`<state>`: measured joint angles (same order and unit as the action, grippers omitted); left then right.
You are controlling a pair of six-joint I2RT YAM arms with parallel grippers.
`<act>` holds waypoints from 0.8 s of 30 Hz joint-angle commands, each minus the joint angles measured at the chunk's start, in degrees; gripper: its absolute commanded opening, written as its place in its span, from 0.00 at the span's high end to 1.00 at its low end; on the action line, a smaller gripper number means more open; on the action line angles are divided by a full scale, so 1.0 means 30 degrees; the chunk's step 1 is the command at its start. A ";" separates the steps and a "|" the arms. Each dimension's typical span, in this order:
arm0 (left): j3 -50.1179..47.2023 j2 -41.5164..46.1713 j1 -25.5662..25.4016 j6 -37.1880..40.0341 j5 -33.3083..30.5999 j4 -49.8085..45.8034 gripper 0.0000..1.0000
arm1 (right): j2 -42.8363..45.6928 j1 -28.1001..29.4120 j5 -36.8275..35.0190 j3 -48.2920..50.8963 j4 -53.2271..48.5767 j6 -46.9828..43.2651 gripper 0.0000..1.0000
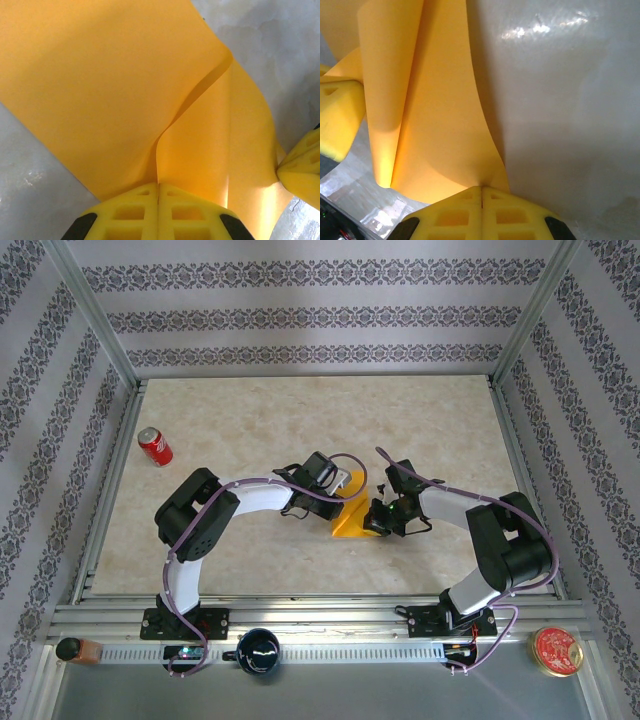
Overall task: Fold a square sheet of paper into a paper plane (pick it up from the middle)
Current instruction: Fold the triangle a second time at the center of the table.
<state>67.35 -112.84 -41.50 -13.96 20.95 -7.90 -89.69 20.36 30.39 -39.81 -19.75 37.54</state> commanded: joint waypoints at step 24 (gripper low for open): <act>-0.0331 -0.0840 0.0209 -0.0123 0.0313 -0.0093 0.95 | 0.0260 0.0347 0.1991 0.2393 1.1434 0.8321 0.98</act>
<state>67.37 -113.21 -41.50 -13.98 22.00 -6.85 -87.22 20.56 35.51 -31.27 11.51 60.53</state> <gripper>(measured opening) 0.051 0.064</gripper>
